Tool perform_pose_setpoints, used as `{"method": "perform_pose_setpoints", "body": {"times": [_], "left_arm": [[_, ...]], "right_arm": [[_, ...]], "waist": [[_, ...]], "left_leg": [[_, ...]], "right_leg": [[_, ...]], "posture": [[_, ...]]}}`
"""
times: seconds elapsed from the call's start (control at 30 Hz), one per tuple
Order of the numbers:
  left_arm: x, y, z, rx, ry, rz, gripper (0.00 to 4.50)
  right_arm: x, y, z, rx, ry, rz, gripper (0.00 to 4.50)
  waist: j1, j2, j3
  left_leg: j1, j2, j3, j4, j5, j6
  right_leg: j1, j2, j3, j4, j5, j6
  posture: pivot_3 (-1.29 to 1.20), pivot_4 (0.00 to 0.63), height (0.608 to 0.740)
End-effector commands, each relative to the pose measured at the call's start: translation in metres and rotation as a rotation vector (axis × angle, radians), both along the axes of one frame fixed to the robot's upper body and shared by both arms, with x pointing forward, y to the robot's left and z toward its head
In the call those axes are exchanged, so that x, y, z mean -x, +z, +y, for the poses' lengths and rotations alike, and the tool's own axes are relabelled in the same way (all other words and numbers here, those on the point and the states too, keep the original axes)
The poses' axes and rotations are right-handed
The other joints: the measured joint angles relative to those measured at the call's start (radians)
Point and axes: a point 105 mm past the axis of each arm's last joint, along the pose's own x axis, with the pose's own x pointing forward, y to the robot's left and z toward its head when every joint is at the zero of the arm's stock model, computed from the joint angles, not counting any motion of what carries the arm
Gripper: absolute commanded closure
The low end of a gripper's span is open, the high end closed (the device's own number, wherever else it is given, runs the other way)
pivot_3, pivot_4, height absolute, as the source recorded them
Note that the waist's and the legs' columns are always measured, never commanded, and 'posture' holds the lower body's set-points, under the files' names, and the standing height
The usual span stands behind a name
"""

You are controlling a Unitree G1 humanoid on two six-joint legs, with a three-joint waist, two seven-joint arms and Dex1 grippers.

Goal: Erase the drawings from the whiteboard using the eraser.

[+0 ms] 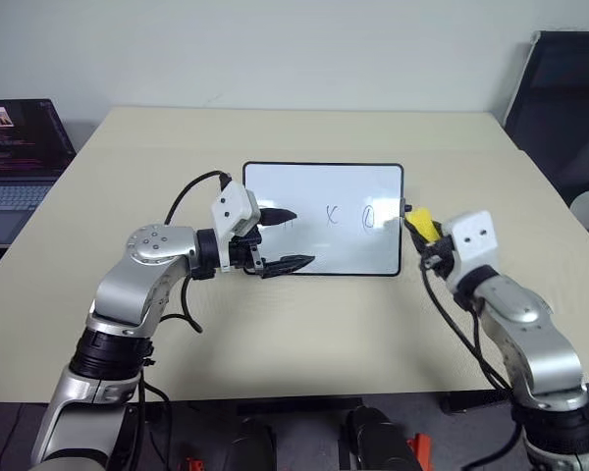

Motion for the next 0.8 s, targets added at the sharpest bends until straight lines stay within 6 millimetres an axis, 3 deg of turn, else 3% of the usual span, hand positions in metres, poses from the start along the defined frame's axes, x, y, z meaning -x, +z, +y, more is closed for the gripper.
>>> {"method": "perform_pose_setpoints", "body": {"times": [0.03,0.13,0.33,0.5,0.57,0.63,0.8], "left_arm": [[0.004,0.007,-0.001,-0.028,-0.041,-0.018,0.00],[0.006,0.003,0.002,-0.037,-0.039,-0.005,0.00],[0.010,-0.004,0.003,-0.045,-0.036,0.014,0.00],[0.008,-0.010,0.011,-0.045,-0.020,0.023,0.00],[0.007,-0.013,0.015,-0.045,-0.014,0.025,0.00],[0.007,-0.016,0.017,-0.045,-0.013,0.026,0.00],[0.008,-0.020,0.019,-0.043,-0.018,0.027,0.00]], "right_arm": [[-0.018,0.007,0.012,0.037,0.023,-0.041,3.34],[-0.038,0.007,0.019,0.061,0.017,-0.048,3.34],[-0.052,0.001,0.021,0.096,0.003,-0.038,3.34],[-0.034,-0.035,0.032,0.271,0.147,0.073,3.35],[-0.029,-0.040,0.037,0.310,0.188,0.087,3.35],[-0.029,-0.037,0.037,0.336,0.182,0.068,3.35],[-0.048,-0.004,0.020,0.317,0.013,-0.084,3.35]], "waist": [[-0.003,0.000,0.000],[-0.006,0.000,0.000],[-0.005,0.000,0.000],[-0.006,0.000,0.000],[-0.009,0.000,0.000],[-0.014,0.000,0.000],[-0.018,0.000,0.000]], "left_leg": [[0.000,0.000,0.000,0.000,0.000,0.000],[-0.001,0.000,0.000,-0.001,0.000,0.000],[-0.001,0.000,-0.001,-0.005,0.000,0.000],[0.000,0.000,-0.001,-0.005,0.000,0.000],[0.001,0.000,-0.001,-0.005,0.000,0.000],[0.001,0.000,-0.001,-0.004,0.000,0.000],[0.001,0.000,-0.001,-0.001,0.000,0.000]], "right_leg": [[0.000,0.000,0.000,0.000,0.000,0.000],[0.000,0.000,0.000,0.000,0.000,0.000],[-0.001,0.000,0.000,0.000,-0.001,0.000],[-0.001,0.001,0.000,0.000,-0.002,0.000],[0.000,0.001,0.000,0.000,-0.002,0.000],[0.000,0.001,0.000,0.001,-0.001,0.000],[0.000,0.001,0.001,0.001,-0.001,-0.001]], "posture": [[0.00,0.150,0.740],[0.00,0.150,0.740],[0.00,0.150,0.740],[0.00,0.150,0.740],[0.00,0.150,0.740],[0.00,0.150,0.740],[0.00,0.150,0.740]]}}
